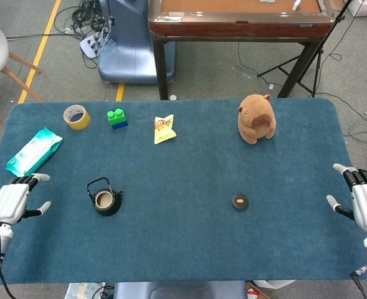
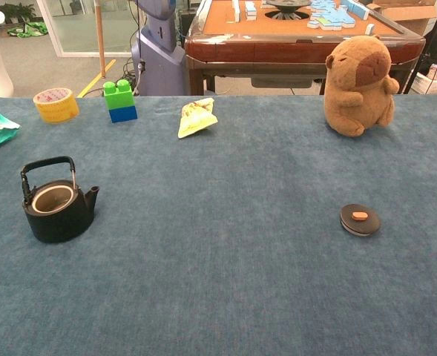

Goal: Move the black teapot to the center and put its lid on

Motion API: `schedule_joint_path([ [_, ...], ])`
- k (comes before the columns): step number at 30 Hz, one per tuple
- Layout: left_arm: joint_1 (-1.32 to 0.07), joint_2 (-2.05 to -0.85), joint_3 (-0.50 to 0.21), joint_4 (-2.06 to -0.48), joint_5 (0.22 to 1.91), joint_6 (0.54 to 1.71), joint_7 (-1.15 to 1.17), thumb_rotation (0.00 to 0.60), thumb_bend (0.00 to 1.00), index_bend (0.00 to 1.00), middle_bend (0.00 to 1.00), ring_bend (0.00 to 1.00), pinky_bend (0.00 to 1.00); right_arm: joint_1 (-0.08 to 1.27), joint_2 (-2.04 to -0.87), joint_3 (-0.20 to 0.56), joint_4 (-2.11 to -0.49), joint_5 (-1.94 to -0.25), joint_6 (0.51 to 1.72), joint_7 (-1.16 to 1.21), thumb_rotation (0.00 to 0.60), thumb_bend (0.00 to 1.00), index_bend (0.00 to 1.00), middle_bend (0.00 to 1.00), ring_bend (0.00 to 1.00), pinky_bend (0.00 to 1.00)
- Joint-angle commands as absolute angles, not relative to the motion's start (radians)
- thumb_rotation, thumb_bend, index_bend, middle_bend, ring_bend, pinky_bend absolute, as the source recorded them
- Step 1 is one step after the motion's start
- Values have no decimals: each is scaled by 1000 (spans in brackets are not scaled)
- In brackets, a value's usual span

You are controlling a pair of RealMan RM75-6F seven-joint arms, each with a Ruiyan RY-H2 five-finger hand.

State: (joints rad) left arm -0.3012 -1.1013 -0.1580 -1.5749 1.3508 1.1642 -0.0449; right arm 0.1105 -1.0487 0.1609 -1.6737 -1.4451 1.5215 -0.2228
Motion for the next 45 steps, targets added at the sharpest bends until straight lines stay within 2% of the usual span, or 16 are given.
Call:
schedule_joint_path([
  [1,-361,-1097,-187,-1575,1311,1097,-38,600,246,294,270,252,214,114,-1040,167,-1681,-1433,1520,-232,600,162,269,353,324,359],
  [10,-478,-1112,-231,-1580,1175,943,19,600,246,327,270,251,214,92,-1041,157,-1680,-1422,1541,-221,600,162,269,353,324,359],
  [17,-558,-1142,-232,-1557,1064,854,102,600,246,392,270,246,214,82,-1039,147,-1670,-1422,1543,-198,600,162,269,354,324,359],
  [28,-648,-1195,-202,-1517,904,802,248,600,246,421,269,242,214,77,-1040,141,-1659,-1417,1536,-171,600,162,269,353,324,359],
  [45,-736,-1226,-162,-1544,738,810,371,579,246,425,269,242,214,53,-1039,131,-1639,-1413,1550,-133,600,162,269,354,324,359],
])
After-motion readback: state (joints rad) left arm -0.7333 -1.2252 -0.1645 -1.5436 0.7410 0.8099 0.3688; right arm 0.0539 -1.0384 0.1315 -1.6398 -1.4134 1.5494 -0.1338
